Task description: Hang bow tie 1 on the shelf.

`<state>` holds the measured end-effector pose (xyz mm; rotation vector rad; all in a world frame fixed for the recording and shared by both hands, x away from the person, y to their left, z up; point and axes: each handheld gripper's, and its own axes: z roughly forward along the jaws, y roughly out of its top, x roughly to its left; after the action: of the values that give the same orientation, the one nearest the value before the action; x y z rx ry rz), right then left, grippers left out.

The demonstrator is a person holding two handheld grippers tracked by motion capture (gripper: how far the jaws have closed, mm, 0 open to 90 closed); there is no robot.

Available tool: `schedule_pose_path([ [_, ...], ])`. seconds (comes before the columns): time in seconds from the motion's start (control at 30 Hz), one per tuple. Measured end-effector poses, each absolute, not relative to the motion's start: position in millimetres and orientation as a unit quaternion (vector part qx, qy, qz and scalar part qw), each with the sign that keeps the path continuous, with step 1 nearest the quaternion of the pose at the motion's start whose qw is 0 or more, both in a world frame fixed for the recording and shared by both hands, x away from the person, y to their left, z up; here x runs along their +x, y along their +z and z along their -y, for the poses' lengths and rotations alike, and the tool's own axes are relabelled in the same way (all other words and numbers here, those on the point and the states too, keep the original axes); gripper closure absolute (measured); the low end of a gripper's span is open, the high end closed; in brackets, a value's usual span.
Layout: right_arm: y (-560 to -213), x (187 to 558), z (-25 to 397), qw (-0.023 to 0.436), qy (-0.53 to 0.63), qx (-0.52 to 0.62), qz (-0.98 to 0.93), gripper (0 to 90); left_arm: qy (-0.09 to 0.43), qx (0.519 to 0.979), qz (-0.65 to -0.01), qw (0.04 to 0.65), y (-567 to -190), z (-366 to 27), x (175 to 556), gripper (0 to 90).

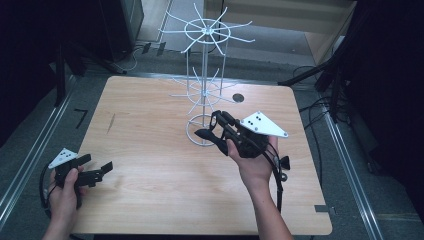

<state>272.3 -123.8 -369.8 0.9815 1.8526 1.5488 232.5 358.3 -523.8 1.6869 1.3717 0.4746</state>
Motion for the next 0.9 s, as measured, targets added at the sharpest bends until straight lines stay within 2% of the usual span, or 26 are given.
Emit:
schedule_pose_path([
  [0.9, -364.1, 275.7, 119.5, 0.259, 0.575, 0.355, -0.690, 81.0, 0.192, 0.680, -0.553, 0.442, -523.9, -358.4, 232.6, 1.6],
])
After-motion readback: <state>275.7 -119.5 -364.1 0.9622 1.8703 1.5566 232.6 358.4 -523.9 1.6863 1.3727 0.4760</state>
